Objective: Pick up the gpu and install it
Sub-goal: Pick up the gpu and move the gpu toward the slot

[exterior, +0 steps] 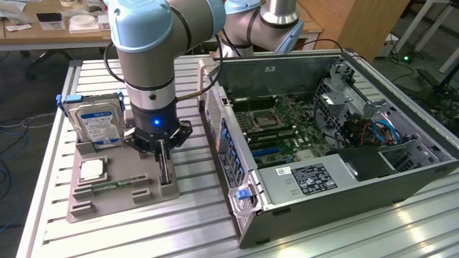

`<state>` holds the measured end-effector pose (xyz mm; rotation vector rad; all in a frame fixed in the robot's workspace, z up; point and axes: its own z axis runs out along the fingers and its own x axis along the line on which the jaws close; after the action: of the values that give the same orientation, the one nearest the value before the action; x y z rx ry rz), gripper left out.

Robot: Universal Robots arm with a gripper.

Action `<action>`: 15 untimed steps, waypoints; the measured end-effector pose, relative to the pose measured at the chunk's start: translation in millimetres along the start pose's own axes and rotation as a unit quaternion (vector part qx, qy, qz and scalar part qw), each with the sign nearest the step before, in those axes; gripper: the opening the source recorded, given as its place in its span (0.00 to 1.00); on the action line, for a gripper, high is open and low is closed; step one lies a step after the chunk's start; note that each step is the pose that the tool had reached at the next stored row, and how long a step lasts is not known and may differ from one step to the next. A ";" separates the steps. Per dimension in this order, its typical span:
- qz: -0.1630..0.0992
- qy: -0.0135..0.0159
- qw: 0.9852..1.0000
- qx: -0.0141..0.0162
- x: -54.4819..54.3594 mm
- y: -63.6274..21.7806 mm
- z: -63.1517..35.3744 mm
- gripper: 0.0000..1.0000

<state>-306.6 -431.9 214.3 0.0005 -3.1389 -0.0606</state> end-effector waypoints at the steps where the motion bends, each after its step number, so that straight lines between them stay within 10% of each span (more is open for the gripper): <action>1: 0.000 0.000 1.000 0.000 0.0 0.0 0.0 0.28; 15: 0.000 0.000 1.000 -0.001 0.1 0.5 -11.7 0.28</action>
<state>-306.7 -431.9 226.0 0.0004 -3.1389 -0.0635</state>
